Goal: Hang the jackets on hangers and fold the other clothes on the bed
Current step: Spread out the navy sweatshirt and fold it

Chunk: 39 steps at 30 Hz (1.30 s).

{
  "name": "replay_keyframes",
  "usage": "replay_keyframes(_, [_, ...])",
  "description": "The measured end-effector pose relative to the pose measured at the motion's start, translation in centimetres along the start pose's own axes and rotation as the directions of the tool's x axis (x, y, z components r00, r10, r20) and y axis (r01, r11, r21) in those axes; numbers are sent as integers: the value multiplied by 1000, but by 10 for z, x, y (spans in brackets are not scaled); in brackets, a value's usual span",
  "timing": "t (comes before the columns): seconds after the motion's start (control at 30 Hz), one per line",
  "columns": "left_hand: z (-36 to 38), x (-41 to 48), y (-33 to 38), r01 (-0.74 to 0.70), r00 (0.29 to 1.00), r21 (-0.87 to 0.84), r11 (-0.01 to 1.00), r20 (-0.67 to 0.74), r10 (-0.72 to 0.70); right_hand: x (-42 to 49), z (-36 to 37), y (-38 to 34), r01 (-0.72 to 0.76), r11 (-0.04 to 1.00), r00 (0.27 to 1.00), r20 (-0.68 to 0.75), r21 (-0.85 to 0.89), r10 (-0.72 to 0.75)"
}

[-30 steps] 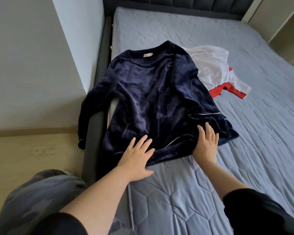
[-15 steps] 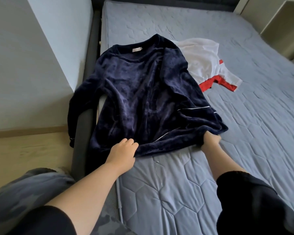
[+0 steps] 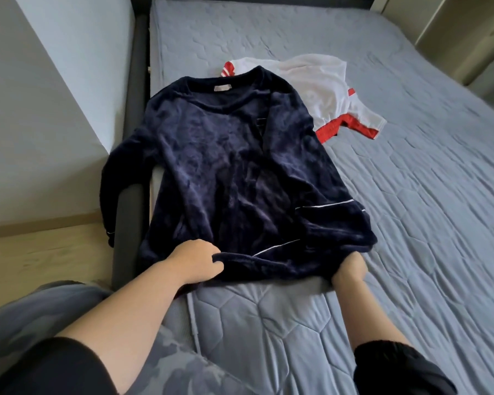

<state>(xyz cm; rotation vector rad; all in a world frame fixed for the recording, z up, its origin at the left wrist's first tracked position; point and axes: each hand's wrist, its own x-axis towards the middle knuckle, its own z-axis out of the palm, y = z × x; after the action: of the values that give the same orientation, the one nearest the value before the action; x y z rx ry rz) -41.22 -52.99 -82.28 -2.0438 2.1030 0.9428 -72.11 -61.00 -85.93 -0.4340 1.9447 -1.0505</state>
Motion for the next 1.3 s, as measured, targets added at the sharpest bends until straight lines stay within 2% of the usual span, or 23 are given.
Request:
replay_keyframes(0.07, [6,-4,7,-115,991,155,981,-46,124,0,-11,-6,33,993,990,-143,115,-17])
replay_keyframes(0.13, [11,-7,20,-232,956,227,946,-124,264,6,-22,-11,226,955,956,-229,190,-181])
replay_keyframes(0.2, [13,-5,36,-289,932,183,940,-172,320,7,-28,-12,510,857,856,-56,-81,-514])
replay_keyframes(0.23, [13,-4,45,-296,931,159,942,-171,322,10,-29,-11,644,702,755,110,-303,-646])
replay_keyframes(0.3, [17,-1,59,-260,952,90,961,-141,271,18,-28,-15,739,210,579,444,-640,-684])
replay_keyframes(0.33, [18,0,63,-216,969,27,976,-117,218,18,-27,-19,709,28,570,550,-704,-611])
replay_keyframes(0.4, [19,1,64,-128,990,-112,985,-69,121,18,-19,-37,648,-57,657,595,-759,-463])
replay_keyframes(0.47, [15,2,61,-79,996,-195,978,-42,72,9,-8,-69,652,79,721,584,-754,-373])
replay_keyframes(0.53, [7,5,59,-50,999,-214,976,-22,47,3,6,-114,568,645,816,452,-512,-360])
replay_keyframes(0.57, [2,8,60,-41,999,-205,978,-17,38,2,9,-140,414,901,870,351,-134,-347])
replay_keyframes(0.6, [-2,12,62,-31,999,-194,980,-17,28,5,8,-166,277,918,908,234,284,-347])
replay_keyframes(0.63, [-6,15,64,-22,1000,-188,982,-23,18,11,4,-185,229,796,928,121,561,-353])
replay_keyframes(0.67, [-10,19,67,-14,1000,-191,981,-30,9,19,-1,-197,208,693,936,65,690,-345])
replay_keyframes(0.7, [-13,22,70,-12,999,-204,979,-37,4,25,-5,-204,206,716,945,56,667,-323])
replay_keyframes(0.77, [-16,27,75,-12,999,-226,974,-45,1,26,-1,-191,253,910,954,73,328,-292])
replay_keyframes(0.83, [-16,29,80,-20,999,-217,976,-36,12,28,12,-152,239,969,961,127,57,-244])
replay_keyframes(0.9, [-14,31,84,-35,999,-187,982,-12,33,31,19,-106,248,940,964,158,-235,-215])
replay_keyframes(1.0, [-10,32,86,-51,999,-157,986,7,53,43,6,-57,173,741,982,53,-649,-182])
replay_keyframes(1.07, [-11,33,85,-49,998,-156,987,19,53,45,-4,-40,125,805,990,19,-580,-140])
replay_keyframes(1.1, [-11,33,84,-49,998,-152,987,27,53,48,-9,-38,113,898,993,63,-426,-95])
replay_keyframes(1.2, [-10,33,80,-38,998,-128,991,35,43,45,-28,-45,-93,995,941,329,25,80])
replay_keyframes(1.23, [-8,33,80,-32,999,-125,992,37,37,48,-34,-46,-122,988,947,310,91,88])
replay_keyframes(1.3, [-3,34,79,-23,999,-126,992,42,28,55,-45,-44,-135,974,989,79,181,123])
